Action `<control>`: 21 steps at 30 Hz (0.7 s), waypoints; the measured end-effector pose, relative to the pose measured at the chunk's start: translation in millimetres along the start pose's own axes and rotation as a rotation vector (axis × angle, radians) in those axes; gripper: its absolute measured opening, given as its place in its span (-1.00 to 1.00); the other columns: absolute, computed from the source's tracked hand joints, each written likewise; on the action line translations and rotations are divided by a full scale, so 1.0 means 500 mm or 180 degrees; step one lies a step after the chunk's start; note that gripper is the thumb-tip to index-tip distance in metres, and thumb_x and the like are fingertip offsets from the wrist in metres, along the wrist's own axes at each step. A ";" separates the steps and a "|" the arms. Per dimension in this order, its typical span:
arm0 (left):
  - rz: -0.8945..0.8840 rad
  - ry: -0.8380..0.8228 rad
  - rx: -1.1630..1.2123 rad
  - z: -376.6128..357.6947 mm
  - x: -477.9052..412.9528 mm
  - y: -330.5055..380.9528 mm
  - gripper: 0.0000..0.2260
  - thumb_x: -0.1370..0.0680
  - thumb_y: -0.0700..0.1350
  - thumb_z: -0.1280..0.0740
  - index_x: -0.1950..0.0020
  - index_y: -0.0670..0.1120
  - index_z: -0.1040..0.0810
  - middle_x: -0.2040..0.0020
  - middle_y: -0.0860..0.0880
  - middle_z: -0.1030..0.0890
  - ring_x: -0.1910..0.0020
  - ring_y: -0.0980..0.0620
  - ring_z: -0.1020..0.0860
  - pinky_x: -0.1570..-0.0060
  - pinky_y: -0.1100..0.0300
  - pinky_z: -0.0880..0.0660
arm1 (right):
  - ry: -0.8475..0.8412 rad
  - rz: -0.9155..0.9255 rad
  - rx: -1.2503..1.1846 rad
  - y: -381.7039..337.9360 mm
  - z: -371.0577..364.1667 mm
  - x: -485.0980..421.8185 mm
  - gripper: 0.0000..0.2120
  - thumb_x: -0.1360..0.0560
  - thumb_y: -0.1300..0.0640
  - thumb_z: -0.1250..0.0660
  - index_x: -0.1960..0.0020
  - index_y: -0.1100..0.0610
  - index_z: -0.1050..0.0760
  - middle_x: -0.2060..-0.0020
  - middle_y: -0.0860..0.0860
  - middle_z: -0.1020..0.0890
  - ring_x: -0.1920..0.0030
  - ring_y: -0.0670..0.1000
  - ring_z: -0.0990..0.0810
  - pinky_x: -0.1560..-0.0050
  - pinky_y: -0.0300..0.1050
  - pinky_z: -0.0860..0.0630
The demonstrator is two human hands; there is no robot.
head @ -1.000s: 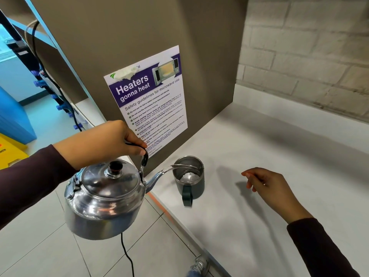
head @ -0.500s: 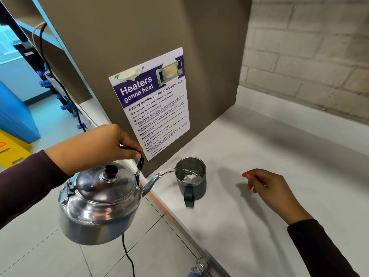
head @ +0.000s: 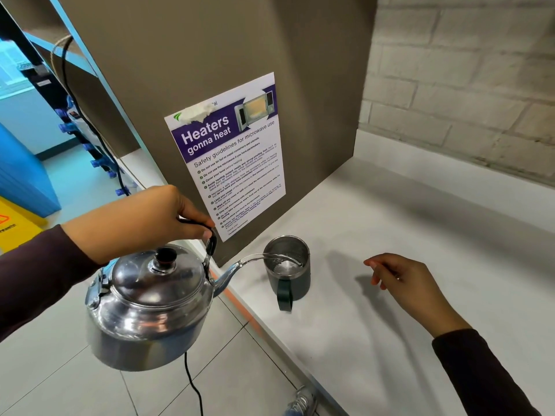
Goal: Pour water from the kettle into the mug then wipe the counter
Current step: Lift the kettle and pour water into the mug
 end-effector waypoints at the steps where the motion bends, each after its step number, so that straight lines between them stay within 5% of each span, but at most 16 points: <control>1: 0.0007 -0.0001 0.0024 -0.001 0.001 -0.001 -0.86 -0.37 -0.03 -0.48 0.20 0.24 -0.62 0.45 0.59 -0.47 0.30 0.55 -0.50 0.30 0.70 -0.30 | -0.0009 -0.0001 0.0003 0.000 0.000 0.001 -0.83 -0.54 0.12 -0.28 0.11 -0.06 -0.62 0.34 -0.04 -0.66 0.30 -0.04 -0.59 0.17 -0.18 -0.49; 8: 0.0014 -0.0035 0.0001 -0.005 0.004 -0.004 -0.88 -0.37 -0.01 -0.48 0.15 0.21 -0.64 0.45 0.61 -0.45 0.28 0.57 -0.49 0.27 0.70 -0.31 | -0.0011 0.0005 0.0043 -0.001 0.003 0.007 -0.83 -0.54 0.12 -0.28 0.12 -0.08 -0.61 0.34 -0.05 -0.66 0.30 -0.06 -0.60 0.18 -0.23 -0.50; 13: 0.0099 0.0075 0.0070 -0.002 0.007 -0.004 -0.83 -0.37 0.03 -0.46 0.05 0.17 -0.67 0.44 0.60 -0.46 0.26 0.54 -0.50 0.27 0.53 -0.34 | -0.0002 -0.0027 0.0040 0.001 0.002 0.012 -0.83 -0.54 0.11 -0.28 0.11 -0.09 -0.61 0.34 -0.06 -0.66 0.31 -0.09 -0.59 0.19 -0.24 -0.50; 21: 0.0259 0.0662 0.0708 0.001 0.033 0.002 -0.79 -0.35 -0.05 -0.47 0.21 0.28 -0.59 0.50 0.39 -0.57 0.58 0.29 -0.46 0.52 0.57 -0.33 | 0.0042 -0.0051 0.0041 -0.001 0.008 0.024 -0.84 -0.54 0.12 -0.28 0.09 -0.03 -0.63 0.33 -0.05 -0.66 0.32 -0.17 -0.57 0.20 -0.26 -0.47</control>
Point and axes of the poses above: each hand's wrist, its own x-axis away from the middle knuckle, its own z-axis out of the back of the hand, y = z × x, the point moved 4 cm from there along -x, towards the middle knuckle
